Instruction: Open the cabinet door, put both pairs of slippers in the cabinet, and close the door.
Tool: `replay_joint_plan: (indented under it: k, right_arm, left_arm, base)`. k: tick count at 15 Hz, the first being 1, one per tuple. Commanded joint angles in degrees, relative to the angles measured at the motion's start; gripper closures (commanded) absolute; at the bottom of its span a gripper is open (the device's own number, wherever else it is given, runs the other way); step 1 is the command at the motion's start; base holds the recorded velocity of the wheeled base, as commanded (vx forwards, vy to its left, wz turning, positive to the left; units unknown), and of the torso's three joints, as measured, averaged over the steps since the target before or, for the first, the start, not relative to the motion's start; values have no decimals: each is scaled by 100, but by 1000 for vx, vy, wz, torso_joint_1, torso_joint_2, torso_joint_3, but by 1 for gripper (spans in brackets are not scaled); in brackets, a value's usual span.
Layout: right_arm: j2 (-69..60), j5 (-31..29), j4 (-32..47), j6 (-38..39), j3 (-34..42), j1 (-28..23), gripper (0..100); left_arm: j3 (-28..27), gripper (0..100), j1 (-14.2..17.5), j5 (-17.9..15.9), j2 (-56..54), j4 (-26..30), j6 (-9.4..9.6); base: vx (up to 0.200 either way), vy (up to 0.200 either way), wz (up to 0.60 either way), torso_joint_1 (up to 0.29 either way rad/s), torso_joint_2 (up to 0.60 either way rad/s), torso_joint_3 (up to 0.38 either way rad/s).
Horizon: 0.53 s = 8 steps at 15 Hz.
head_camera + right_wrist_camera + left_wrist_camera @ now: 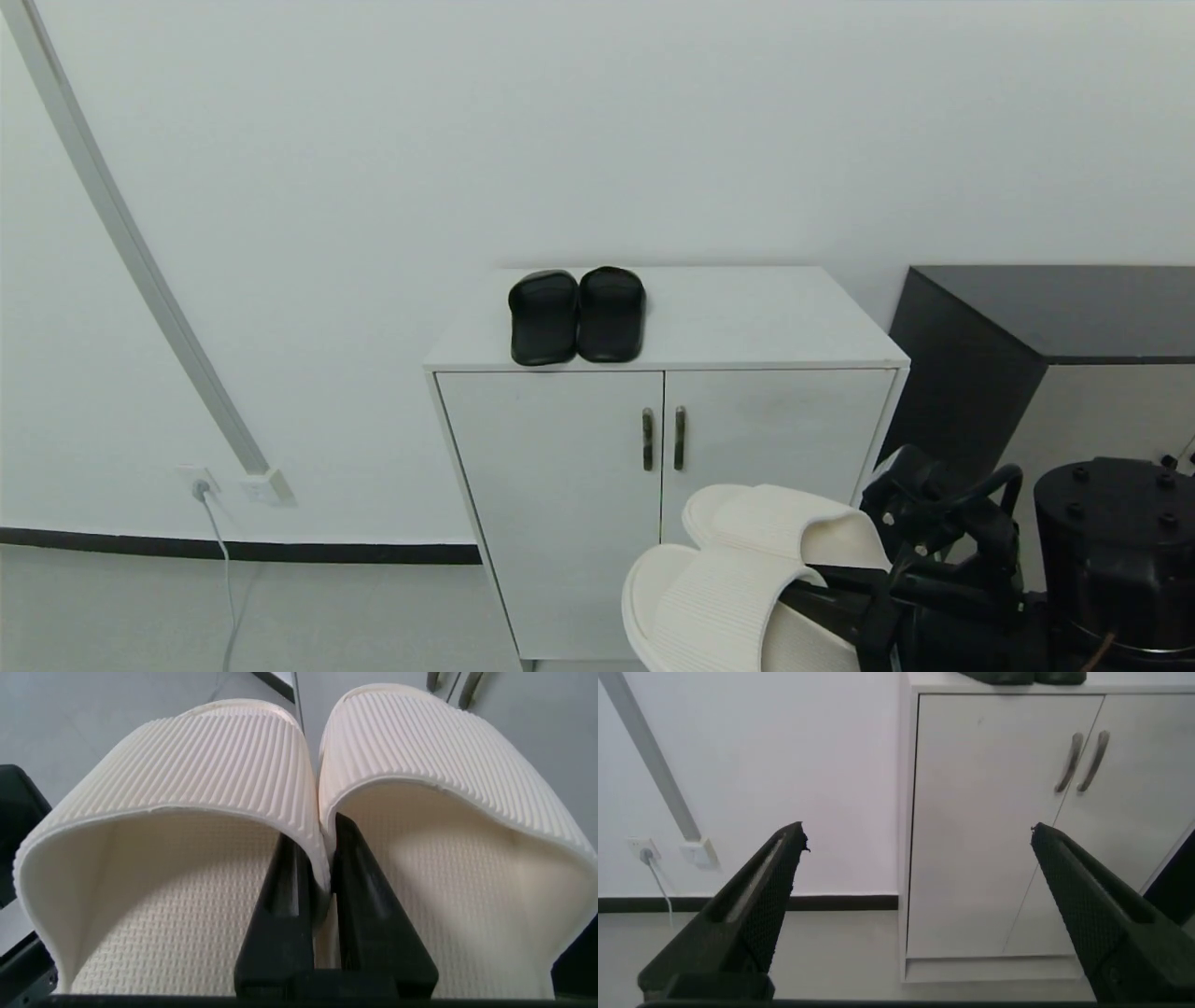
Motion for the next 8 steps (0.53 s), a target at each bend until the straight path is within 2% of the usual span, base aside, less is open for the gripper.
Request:
replay_joint_plan:
  k: [1,8]
  right_arm:
    - [27,1,-1,-3,5,8,100]
    - [71,1,-10,-3,5,25,100]
  left_arm:
    - [1,0,0,1,5,2,5]
    - [1,0,0,1,5,2,-4]
  base:
    - [0,0,0,-212,535,330]
    - [0,0,0,-192,511,324]
